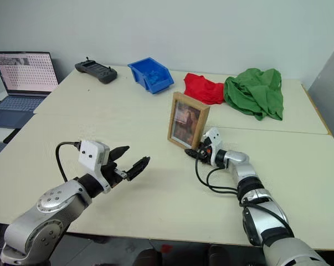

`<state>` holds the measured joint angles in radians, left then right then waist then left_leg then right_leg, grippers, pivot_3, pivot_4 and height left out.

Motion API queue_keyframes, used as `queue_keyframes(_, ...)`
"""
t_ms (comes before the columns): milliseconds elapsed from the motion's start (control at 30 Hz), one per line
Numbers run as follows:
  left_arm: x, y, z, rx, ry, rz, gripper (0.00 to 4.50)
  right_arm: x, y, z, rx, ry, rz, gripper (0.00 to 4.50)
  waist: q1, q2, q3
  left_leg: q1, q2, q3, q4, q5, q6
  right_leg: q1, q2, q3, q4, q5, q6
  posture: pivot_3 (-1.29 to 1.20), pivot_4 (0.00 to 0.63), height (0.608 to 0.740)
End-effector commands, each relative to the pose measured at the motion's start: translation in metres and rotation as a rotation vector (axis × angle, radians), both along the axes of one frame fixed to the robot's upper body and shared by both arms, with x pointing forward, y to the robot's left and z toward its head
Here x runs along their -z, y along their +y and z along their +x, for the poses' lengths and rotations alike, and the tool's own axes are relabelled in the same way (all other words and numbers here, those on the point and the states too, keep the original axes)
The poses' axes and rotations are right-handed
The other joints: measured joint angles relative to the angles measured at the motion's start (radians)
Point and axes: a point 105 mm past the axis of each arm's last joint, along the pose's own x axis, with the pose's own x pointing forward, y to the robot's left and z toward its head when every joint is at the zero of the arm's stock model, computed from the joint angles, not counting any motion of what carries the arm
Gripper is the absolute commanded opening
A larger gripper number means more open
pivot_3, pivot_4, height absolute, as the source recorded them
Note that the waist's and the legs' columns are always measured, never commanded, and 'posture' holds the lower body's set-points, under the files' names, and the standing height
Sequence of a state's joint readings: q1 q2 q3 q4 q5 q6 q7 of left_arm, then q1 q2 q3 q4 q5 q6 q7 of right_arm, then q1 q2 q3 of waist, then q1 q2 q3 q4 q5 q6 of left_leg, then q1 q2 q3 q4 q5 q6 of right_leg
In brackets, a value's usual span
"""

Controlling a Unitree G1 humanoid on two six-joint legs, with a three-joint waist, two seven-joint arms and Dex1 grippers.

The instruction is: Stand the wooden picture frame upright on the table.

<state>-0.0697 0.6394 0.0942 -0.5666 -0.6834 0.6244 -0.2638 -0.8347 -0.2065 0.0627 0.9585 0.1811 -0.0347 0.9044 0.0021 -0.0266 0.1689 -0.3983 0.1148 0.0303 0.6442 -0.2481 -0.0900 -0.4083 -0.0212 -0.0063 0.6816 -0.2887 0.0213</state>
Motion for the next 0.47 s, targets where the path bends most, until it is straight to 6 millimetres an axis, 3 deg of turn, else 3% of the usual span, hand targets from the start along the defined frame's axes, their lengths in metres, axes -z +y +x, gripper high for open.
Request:
queue_keyframes(33, -0.013, -0.002, 0.004, 0.048, -0.038, -0.002, 4.50, -0.004, -0.023, -0.001, 0.023, -0.032, -0.059, 3.74, 0.000, 0.000, 0.000, 0.000, 0.000, 0.000, 0.000, 0.000, 0.000, 0.000, 0.000, 0.000, 0.000, 0.000, 0.000, 0.00, 0.150, 0.740)
queue_keyframes(133, -0.023, 0.005, 0.010, 0.085, -0.018, 0.001, 4.50, -0.013, -0.053, -0.007, 0.034, -0.070, -0.155, 4.44, 0.002, 0.000, 0.000, 0.000, 0.000, 0.000, 0.000, 0.000, 0.000, 0.000, 0.000, 0.000, 0.000, 0.000, 0.000, 0.00, 0.150, 0.740)
queue_keyframes(233, -0.029, 0.017, 0.015, 0.109, 0.009, 0.025, 4.50, -0.033, -0.074, -0.016, 0.036, -0.112, -0.213, 4.44, 0.005, 0.000, 0.001, -0.001, 0.000, -0.001, 0.000, 0.000, 0.000, -0.001, 0.000, -0.001, 0.000, 0.000, 0.000, 0.00, 0.150, 0.740)
queue_keyframes(300, -0.036, 0.031, 0.021, 0.103, 0.017, 0.038, 4.50, -0.056, -0.078, -0.026, 0.017, -0.136, -0.216, 4.44, 0.002, 0.001, 0.001, -0.001, 0.000, -0.001, 0.000, 0.000, 0.000, -0.001, 0.000, -0.001, -0.001, 0.000, 0.000, 0.00, 0.150, 0.740)
queue_keyframes(400, -0.048, 0.051, 0.030, 0.107, 0.029, 0.070, 4.50, -0.101, -0.070, -0.049, -0.060, -0.159, -0.157, 4.44, -0.013, 0.002, 0.002, -0.001, 0.001, -0.001, -0.001, 0.000, 0.000, -0.003, 0.002, 0.000, 0.001, 0.000, 0.000, 0.00, 0.150, 0.740)
queue_keyframes(467, -0.057, 0.056, 0.033, 0.134, 0.034, 0.076, 4.50, -0.117, -0.064, -0.062, -0.096, -0.156, -0.134, 4.44, -0.015, 0.003, 0.002, 0.000, 0.001, -0.001, -0.001, 0.000, 0.000, -0.003, 0.003, 0.001, 0.001, 0.000, 0.000, 0.00, 0.150, 0.740)
